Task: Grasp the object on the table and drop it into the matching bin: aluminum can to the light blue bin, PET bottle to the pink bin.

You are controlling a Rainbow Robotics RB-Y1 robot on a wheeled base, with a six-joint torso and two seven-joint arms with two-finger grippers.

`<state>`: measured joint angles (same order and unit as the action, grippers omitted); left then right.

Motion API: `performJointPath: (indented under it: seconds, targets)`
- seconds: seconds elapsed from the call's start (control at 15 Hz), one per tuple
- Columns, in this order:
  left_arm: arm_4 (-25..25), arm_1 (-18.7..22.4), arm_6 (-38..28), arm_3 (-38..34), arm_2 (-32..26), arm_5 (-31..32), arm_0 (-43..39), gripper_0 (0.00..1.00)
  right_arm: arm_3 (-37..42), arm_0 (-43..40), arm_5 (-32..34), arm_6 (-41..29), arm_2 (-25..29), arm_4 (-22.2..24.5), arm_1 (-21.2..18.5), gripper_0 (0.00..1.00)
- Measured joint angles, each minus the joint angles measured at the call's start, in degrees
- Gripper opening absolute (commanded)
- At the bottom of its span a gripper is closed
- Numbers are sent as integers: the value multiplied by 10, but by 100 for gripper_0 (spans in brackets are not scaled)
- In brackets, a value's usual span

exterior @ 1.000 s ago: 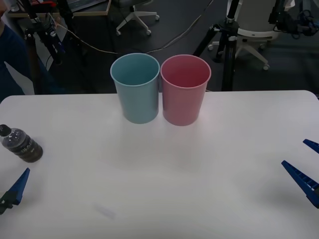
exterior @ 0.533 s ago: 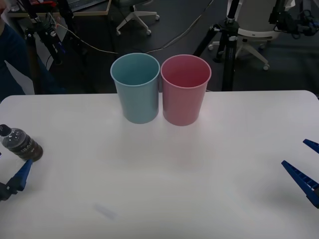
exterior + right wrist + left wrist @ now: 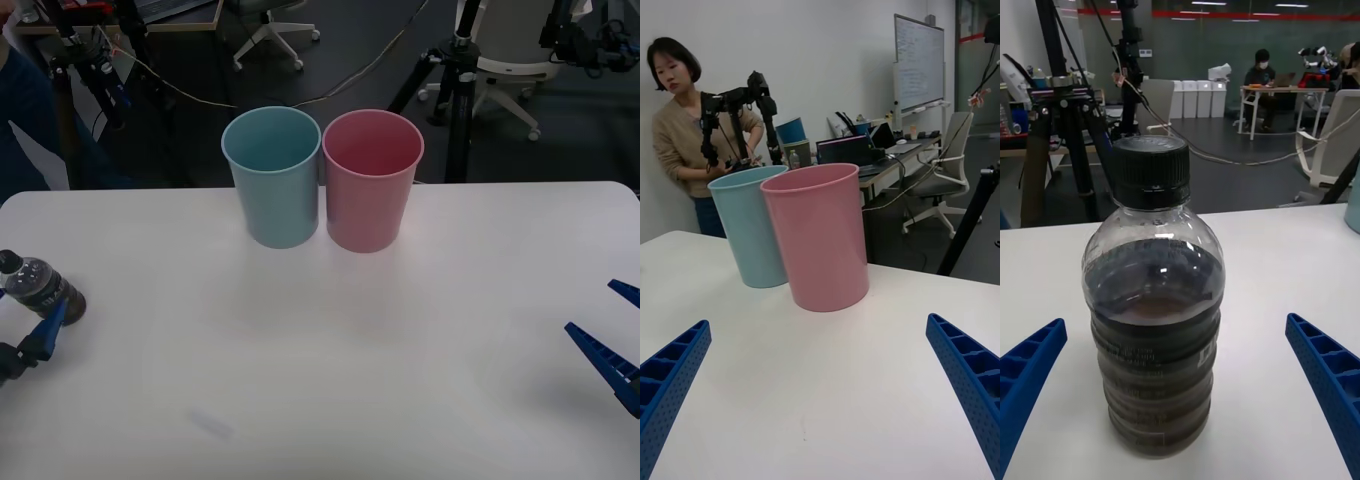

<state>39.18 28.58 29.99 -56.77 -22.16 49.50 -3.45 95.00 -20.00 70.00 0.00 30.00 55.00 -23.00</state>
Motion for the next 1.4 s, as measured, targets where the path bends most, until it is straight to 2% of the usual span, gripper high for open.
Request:
performJointPath:
  seconds: [0.33,1.2,1.27,1.33,1.4]
  targets:
    - [1,5,-4,11,2,-23,23,100,0,0,0,0,0,0,0,100]
    - [1,5,-15,12,50,-135,72,100,0,0,0,0,0,0,0,100]
    - [1,5,-16,12,52,-138,72,94,0,0,0,0,0,0,0,100]
    - [4,5,-19,12,52,-141,73,77,0,0,0,0,0,0,0,100]
    - [8,5,-22,12,52,-144,73,46,0,0,0,0,0,0,0,100]
